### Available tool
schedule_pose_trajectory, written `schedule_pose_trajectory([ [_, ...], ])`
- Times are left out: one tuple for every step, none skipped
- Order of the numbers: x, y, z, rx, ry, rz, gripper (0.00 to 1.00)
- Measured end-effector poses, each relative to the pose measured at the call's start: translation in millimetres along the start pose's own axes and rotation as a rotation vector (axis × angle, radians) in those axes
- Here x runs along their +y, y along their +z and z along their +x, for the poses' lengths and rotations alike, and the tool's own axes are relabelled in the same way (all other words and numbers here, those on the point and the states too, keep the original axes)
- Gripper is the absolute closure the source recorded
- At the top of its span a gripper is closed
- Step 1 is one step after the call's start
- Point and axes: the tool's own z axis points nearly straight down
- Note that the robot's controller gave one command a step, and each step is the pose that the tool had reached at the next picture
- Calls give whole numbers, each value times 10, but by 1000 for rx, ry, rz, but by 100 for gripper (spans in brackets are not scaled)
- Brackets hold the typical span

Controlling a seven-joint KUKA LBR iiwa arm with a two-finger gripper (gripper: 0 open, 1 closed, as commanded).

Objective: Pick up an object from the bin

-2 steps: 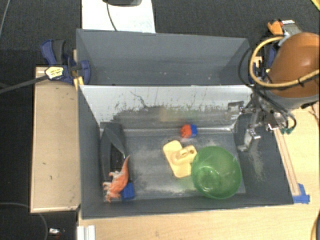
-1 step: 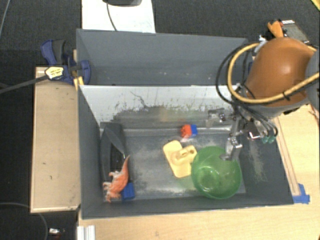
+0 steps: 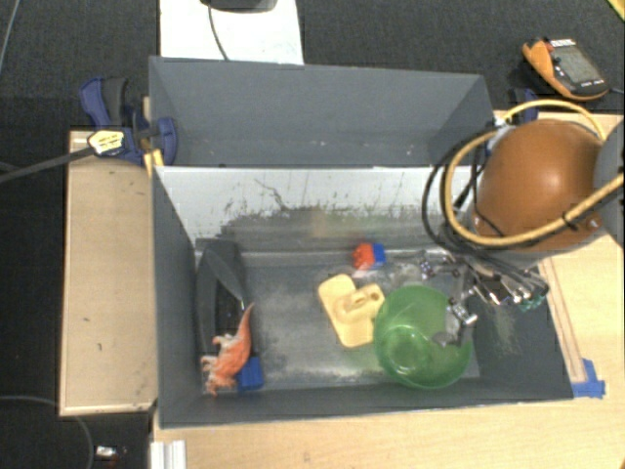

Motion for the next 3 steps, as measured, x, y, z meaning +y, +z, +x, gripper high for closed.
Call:
schedule_pose_trajectory([
  [176,153,-387,-9,-168,4,0],
  [304,305,-400,-7,-302,3,0],
  [424,341,-338,-2,-341,1,0],
])
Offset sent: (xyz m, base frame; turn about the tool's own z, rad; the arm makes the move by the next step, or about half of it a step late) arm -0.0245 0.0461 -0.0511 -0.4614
